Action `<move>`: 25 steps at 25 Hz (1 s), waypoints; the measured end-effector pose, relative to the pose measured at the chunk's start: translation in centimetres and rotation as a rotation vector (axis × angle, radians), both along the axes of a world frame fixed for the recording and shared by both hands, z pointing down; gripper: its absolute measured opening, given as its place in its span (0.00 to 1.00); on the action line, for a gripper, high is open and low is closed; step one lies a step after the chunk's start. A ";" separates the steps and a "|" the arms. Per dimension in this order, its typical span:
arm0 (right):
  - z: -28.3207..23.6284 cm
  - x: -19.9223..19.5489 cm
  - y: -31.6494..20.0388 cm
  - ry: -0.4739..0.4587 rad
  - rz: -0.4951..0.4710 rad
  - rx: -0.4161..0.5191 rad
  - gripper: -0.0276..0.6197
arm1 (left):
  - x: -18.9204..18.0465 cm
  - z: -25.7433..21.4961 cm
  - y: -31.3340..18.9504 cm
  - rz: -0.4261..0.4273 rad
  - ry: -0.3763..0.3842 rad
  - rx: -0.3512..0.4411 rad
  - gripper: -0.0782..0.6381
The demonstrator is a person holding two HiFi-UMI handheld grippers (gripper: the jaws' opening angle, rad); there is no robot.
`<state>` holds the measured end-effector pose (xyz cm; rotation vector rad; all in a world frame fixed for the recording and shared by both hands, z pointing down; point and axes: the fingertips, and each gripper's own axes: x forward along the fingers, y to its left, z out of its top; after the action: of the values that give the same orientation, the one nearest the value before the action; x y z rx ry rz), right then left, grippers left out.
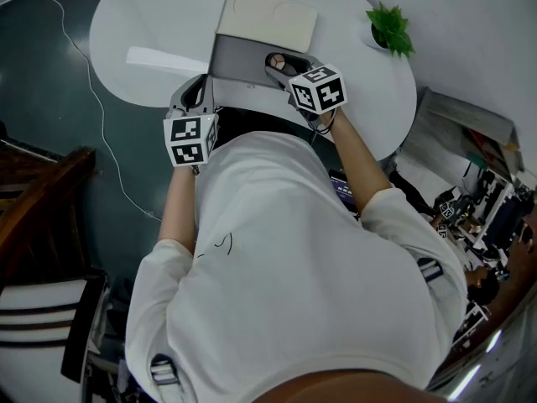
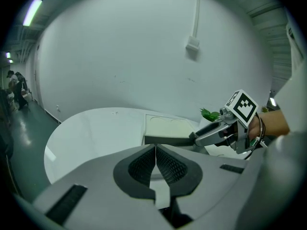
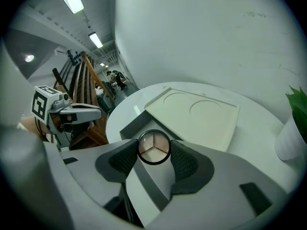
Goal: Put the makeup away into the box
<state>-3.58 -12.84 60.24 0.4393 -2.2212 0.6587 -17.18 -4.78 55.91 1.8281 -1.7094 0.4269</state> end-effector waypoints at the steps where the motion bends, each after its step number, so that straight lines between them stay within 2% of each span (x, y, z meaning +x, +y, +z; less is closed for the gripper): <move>1: 0.0 -0.5 0.0 0.000 -0.013 -0.001 0.37 | -0.4 0.0 0.2 -0.013 -0.001 0.000 0.14; 15: 0.7 -7.9 1.1 0.012 -0.189 -0.030 0.37 | -6.2 -0.1 2.8 -0.171 -0.001 -0.015 0.14; 25: 3.5 -10.3 2.2 0.086 -0.286 -0.049 0.37 | -8.6 0.6 3.9 -0.235 0.001 -0.031 0.14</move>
<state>-13.91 -10.69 63.77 0.1182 -2.1269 0.5292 -25.83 -0.88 56.48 1.5811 -1.8792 0.3515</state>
